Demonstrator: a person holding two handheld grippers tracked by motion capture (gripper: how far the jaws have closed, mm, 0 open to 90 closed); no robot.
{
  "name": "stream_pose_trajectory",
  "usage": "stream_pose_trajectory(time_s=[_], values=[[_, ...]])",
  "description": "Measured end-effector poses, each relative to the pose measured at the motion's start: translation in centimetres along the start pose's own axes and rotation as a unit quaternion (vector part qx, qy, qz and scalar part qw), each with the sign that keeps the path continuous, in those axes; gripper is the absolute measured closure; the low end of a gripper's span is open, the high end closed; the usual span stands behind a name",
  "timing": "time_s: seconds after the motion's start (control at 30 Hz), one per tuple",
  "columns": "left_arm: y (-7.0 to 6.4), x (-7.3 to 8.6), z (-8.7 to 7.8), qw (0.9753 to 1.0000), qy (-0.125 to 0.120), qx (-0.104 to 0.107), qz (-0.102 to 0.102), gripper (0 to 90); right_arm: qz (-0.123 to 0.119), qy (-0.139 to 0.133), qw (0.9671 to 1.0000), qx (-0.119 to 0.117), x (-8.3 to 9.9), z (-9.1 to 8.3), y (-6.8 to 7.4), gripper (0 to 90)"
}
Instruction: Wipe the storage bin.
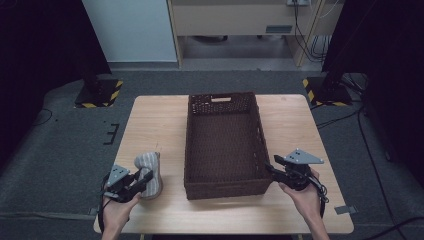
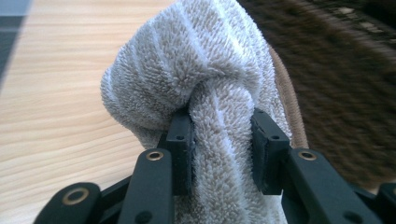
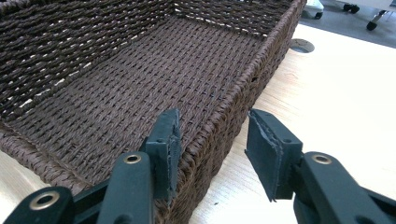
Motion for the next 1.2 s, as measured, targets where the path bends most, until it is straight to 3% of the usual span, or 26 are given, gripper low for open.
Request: stream_pose_trajectory(time_s=[0.23, 0.37, 0.6, 0.9, 1.2], values=[[1.8, 0.9, 0.6, 0.9984, 0.033, -0.044, 0.015, 62.9, -0.003, 0.001, 1.0000, -0.001, 0.0, 0.0, 0.0, 54.2], [2.2, 1.4, 1.1, 0.9970, 0.047, -0.056, 0.025, 62.6, 0.001, 0.000, 1.0000, 0.001, 0.0, 0.0, 0.0, 53.9], [2.6, 2.2, 1.9, 0.9958, 0.062, -0.057, 0.037, 59.6, 0.001, -0.004, 1.0000, 0.002, -0.2, -0.1, -0.1, 53.4], [2.4, 2.1, 2.0, 0.9971, 0.048, -0.052, 0.029, 45.7, 0.010, -0.009, 0.9999, 0.008, -0.5, 0.0, 0.0, 52.1], [0.9, 0.2, 0.8, 0.9994, 0.002, -0.027, 0.021, 40.4, 0.001, 0.011, 0.9999, 0.005, -0.1, 1.3, 0.8, 55.5]])
Point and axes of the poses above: each handheld gripper's, and its own axes: z roughly forward along the jaws, x roughly out of its underside, y roughly to its left, the point moved 1 cm from there along z, roughly forward along the jaws, and after that the axes turned 14 degrees about -y, right-handed, at the moved point
